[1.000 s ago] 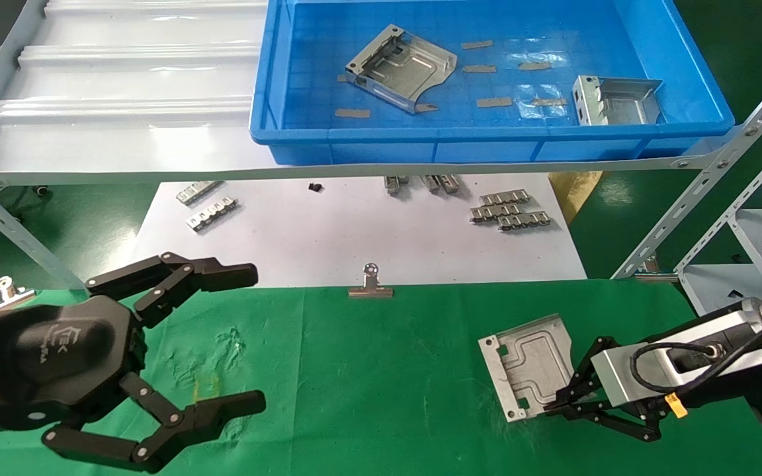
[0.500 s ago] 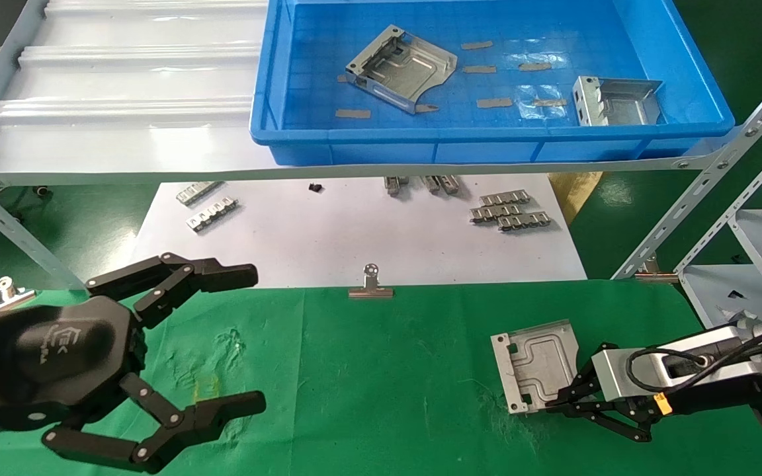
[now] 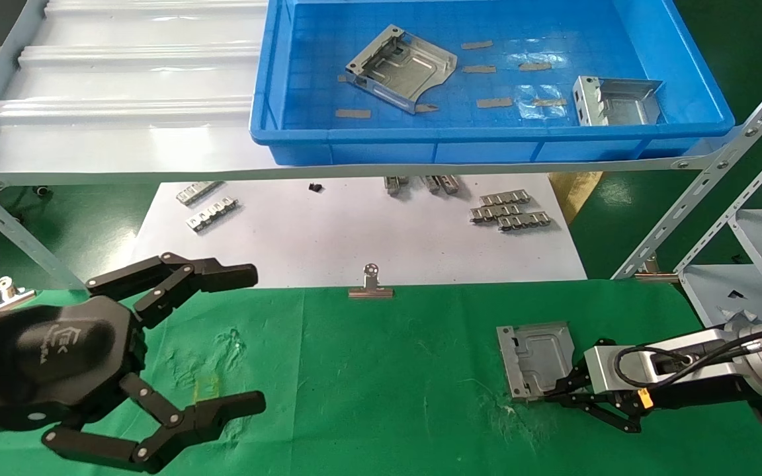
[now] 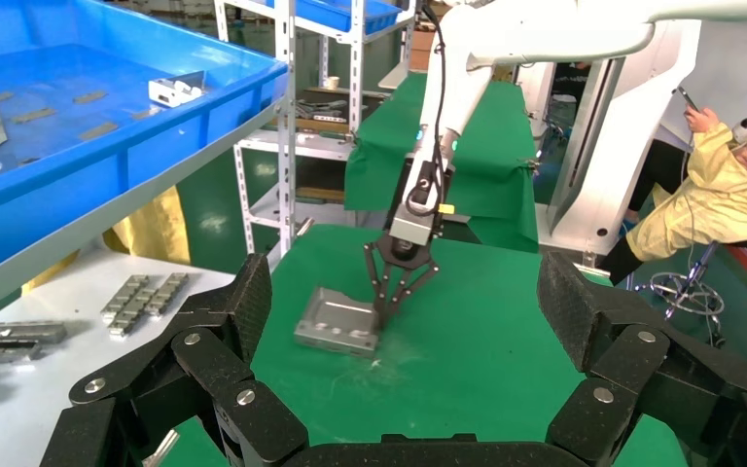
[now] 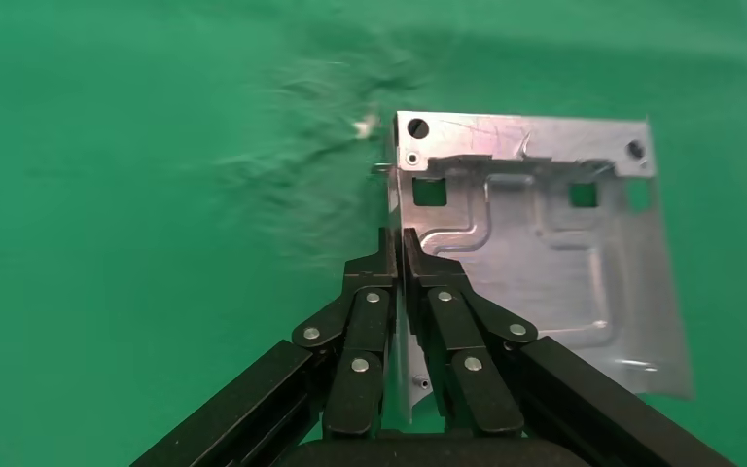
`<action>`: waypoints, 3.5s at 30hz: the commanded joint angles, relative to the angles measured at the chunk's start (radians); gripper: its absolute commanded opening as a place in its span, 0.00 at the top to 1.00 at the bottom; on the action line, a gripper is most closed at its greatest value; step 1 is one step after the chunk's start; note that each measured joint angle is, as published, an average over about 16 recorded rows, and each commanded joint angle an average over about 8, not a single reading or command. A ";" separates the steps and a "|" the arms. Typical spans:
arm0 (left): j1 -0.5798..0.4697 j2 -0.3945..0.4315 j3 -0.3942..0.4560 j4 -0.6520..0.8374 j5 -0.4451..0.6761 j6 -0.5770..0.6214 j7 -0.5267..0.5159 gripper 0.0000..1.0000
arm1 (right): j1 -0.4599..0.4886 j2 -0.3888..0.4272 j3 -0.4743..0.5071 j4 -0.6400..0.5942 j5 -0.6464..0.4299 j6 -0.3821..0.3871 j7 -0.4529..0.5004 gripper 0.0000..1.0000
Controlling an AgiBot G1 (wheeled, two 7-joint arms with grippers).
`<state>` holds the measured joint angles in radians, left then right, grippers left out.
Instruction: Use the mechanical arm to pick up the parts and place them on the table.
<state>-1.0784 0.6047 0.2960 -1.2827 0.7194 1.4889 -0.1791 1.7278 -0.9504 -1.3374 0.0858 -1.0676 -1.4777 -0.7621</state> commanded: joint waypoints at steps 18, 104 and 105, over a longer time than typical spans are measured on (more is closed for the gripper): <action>0.000 0.000 0.001 0.000 -0.001 0.000 0.001 0.00 | 0.035 0.059 0.044 -0.005 0.079 -0.118 0.052 0.00; -0.001 -0.002 0.004 0.001 -0.003 -0.002 0.002 0.00 | -0.672 0.345 1.086 1.230 0.343 -0.017 0.965 0.00; -0.001 -0.002 0.004 0.002 -0.003 -0.002 0.003 0.00 | -0.675 0.347 1.091 1.236 0.344 -0.017 0.968 0.00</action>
<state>-1.0795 0.6031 0.3004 -1.2812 0.7164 1.4872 -0.1766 1.0616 -0.6067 -0.2602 1.3061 -0.7256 -1.4947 0.1972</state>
